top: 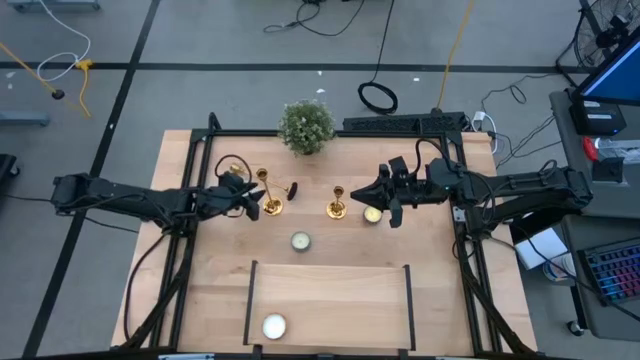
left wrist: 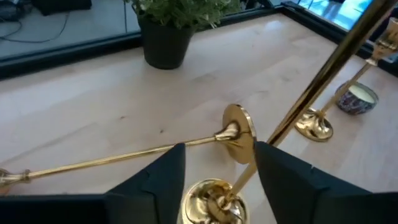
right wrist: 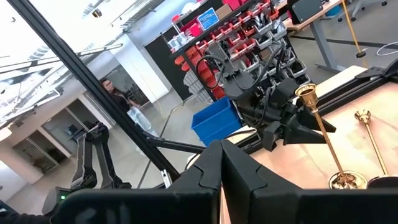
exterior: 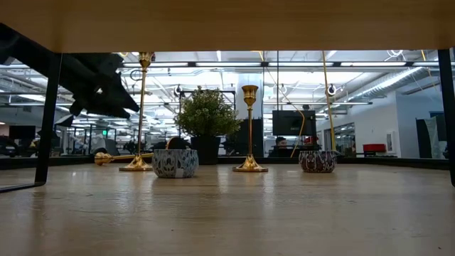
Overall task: Pick & Place candle stick holders
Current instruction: Put the bottom left gold candle stand on the shelf
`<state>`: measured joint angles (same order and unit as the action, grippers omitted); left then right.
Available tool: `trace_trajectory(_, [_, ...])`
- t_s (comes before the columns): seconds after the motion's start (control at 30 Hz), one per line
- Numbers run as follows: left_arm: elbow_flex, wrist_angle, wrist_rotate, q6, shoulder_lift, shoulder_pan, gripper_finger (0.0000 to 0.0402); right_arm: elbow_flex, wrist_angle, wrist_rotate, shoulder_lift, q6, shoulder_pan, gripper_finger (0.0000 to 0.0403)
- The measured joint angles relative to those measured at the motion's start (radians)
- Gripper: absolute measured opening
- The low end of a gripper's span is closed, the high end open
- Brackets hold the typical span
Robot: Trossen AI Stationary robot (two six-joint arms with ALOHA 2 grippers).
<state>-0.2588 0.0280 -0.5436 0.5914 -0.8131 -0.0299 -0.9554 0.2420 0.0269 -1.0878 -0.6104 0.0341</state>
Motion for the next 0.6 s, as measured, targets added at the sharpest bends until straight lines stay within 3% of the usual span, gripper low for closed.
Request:
trace_trajectory(0.1, [0.0, 0.001, 0.074, 0.029, 0.001, 0.0, 0.0215, 0.0, 0.0, 0.002, 0.0, -0.006, 0.0, 0.0])
trace_trajectory(0.2, [0.0, 0.001, 0.22, 0.047, 0.001, 0.003, 0.0218, 0.0, 0.0, 0.003, 0.001, -0.015, 0.0, 0.0])
trace_trajectory(0.3, [0.0, -0.002, 0.314, -0.008, 0.001, 0.013, 0.0218, 0.0, 0.0, 0.005, 0.001, -0.018, 0.003, 0.0])
trace_trajectory(0.43, [0.0, -0.001, 0.291, -0.032, 0.001, 0.02, 0.0218, 0.0, 0.0, 0.004, 0.001, -0.01, 0.007, 0.0])
trace_trajectory(0.6, [0.0, -0.002, 0.152, -0.04, 0.001, 0.016, 0.0218, 0.0, 0.0, 0.003, 0.0, -0.009, 0.007, 0.0])
